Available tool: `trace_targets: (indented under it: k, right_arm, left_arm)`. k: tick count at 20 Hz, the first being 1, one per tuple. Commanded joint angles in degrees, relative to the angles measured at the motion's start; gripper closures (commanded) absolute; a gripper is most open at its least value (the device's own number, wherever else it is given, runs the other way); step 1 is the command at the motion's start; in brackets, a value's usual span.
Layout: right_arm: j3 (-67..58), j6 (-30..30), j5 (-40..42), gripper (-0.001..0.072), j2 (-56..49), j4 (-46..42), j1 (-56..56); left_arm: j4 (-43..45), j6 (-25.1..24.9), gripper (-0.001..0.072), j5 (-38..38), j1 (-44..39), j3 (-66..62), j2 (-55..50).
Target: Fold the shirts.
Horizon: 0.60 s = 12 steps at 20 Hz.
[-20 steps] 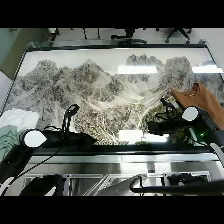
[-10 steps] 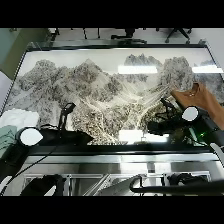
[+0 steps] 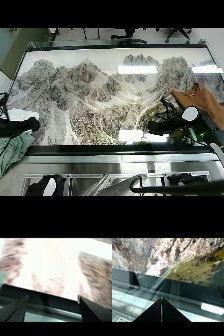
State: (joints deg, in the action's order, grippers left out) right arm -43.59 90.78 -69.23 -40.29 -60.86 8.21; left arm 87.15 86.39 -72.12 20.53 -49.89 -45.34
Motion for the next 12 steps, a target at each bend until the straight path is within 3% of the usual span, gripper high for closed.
trace_targets:
  k: [1, 5, 9, 12]
  right_arm:
    - [0.02, 0.02, -0.02, 0.0681, -0.02, 0.02, 0.09]
    - [0.02, 0.02, 1.18, 0.0681, -0.04, 0.02, 0.09]
    - [0.02, 0.02, 1.14, 0.0681, -0.04, 0.02, 0.07]
    - [0.02, 0.0, 1.14, 0.0681, -0.09, 0.0, 0.07]
  left_arm:
    - [5.73, -1.9, 0.0014, 7.8, 12.26, -0.09, -6.8]
    - [6.82, -7.37, 0.0014, 12.83, 10.03, -9.42, -22.86]
    - [16.11, -7.52, 0.0014, 11.87, 5.86, -20.2, -38.27]
    - [17.79, -7.5, 0.0014, 9.73, 4.76, -26.64, -47.8]
